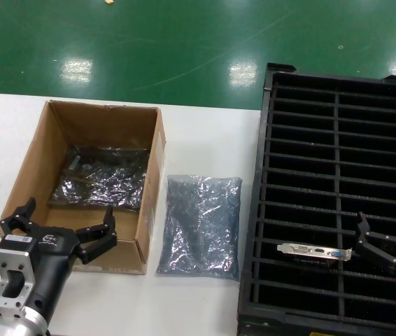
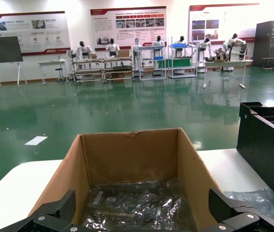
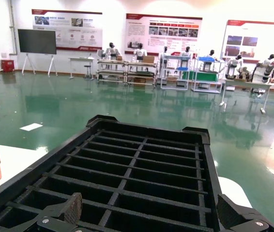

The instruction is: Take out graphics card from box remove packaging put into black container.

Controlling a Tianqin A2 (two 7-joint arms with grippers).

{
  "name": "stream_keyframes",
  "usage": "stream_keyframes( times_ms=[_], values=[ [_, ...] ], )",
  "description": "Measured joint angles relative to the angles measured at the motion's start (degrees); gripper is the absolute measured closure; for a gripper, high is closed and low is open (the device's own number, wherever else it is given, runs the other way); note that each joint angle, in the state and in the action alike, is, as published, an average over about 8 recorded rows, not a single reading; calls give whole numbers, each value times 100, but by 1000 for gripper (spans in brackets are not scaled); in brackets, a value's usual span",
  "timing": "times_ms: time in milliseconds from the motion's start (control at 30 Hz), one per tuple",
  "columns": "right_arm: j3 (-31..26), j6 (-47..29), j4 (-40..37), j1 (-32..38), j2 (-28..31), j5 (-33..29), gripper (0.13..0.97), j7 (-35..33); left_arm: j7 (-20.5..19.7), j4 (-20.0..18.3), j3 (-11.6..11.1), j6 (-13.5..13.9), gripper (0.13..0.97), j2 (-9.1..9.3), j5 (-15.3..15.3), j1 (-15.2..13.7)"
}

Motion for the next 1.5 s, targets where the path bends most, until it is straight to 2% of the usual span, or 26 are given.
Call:
stream_keyframes(
  times_ms=[1500],
  values=[
    [0,0,0,0,0,0,129,0,0,0,0,0,132,0,0,0]
  ],
)
